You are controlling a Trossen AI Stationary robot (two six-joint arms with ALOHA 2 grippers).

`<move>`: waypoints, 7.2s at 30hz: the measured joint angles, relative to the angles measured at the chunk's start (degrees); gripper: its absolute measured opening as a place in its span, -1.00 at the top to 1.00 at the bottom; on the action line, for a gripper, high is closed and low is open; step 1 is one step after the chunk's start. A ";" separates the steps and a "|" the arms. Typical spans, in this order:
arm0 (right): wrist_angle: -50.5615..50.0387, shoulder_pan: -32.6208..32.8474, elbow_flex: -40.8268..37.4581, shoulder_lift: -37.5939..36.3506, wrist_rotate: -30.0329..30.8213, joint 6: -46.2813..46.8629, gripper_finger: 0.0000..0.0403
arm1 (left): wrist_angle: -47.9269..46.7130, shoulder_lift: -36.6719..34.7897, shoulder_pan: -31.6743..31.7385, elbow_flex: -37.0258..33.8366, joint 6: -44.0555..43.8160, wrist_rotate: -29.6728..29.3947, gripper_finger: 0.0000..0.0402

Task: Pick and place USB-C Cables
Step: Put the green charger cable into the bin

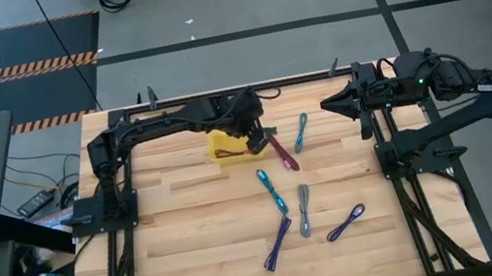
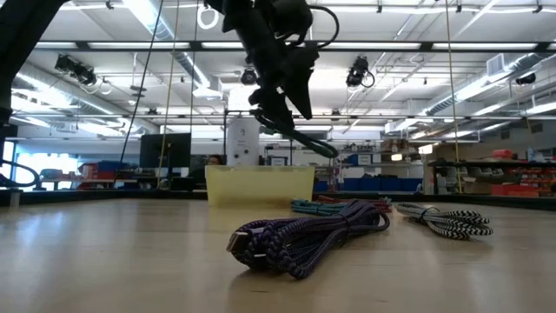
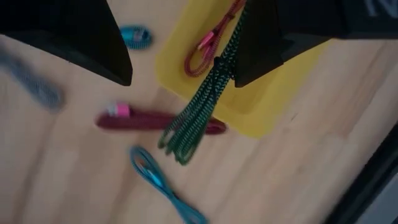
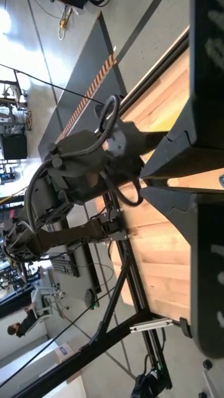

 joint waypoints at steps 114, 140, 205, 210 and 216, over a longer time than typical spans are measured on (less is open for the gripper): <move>18.05 -13.99 0.02 39.85 -23.90 -7.69 0.87 | -33.62 -6.74 -5.12 37.39 7.06 4.61 -0.43; 20.96 -26.95 0.26 44.02 -36.40 -9.65 0.87 | -45.02 -22.20 -6.94 37.16 3.65 -11.29 -0.43; -21.43 -22.29 31.10 75.97 -34.86 -28.50 0.87 | -46.84 -22.18 -6.86 36.98 5.66 -11.28 -0.43; -21.98 -22.81 31.10 75.97 -34.38 -29.08 0.87 | -46.79 -22.18 -6.85 36.98 5.66 -11.29 -0.43; -22.42 -22.88 31.10 75.97 -34.21 -29.86 0.87 | -46.81 -22.18 -6.85 36.97 5.68 -11.29 -0.43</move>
